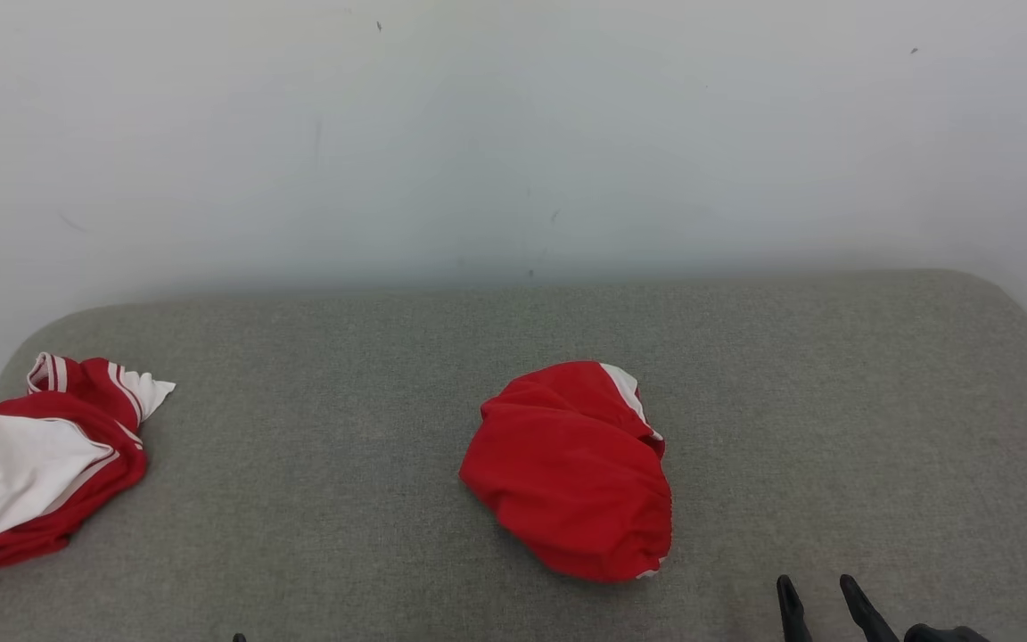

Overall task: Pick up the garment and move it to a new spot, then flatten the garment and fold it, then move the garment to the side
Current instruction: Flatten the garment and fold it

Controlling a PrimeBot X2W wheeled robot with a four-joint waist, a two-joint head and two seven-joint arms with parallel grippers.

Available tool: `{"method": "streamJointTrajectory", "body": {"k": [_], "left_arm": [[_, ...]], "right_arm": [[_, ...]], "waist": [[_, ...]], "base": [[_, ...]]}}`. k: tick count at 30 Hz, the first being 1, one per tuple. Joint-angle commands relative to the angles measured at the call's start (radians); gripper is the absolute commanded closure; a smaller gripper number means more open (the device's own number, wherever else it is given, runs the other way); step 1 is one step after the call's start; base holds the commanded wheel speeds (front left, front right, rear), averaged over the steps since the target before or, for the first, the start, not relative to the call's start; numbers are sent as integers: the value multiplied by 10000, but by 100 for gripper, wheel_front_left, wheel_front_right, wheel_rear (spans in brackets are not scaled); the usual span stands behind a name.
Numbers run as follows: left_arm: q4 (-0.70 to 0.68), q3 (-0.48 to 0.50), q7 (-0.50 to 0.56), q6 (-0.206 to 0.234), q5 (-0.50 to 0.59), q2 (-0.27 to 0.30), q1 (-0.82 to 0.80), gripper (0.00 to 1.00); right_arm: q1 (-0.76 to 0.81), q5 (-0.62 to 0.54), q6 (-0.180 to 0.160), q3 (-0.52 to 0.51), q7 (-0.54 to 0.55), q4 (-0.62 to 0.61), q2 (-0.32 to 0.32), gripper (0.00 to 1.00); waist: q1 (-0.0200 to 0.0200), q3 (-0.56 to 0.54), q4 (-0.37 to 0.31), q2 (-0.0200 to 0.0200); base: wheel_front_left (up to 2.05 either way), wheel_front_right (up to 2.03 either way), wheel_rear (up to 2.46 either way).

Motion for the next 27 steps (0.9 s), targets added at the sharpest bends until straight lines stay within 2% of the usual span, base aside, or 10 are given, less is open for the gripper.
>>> {"method": "streamJointTrajectory", "body": {"k": [1,17,27], "left_arm": [[30,31,-33,-50,111,-46,-13,0],[485,-302,-33,-251,41,-101,-255,0],[1598,-2248,135,-312,106,206,-1844,0]], "right_arm": [[-99,-37,31,56,-24,30,-6,0],[-133,200,31,264,-111,223,-6,0],[-109,241,31,249,-14,141,-4,0]], "waist": [[0,7,43,0],[0,-16,-57,0],[0,104,-575,0]], "base": [[0,0,0],[0,0,0],[0,0,0]]}}
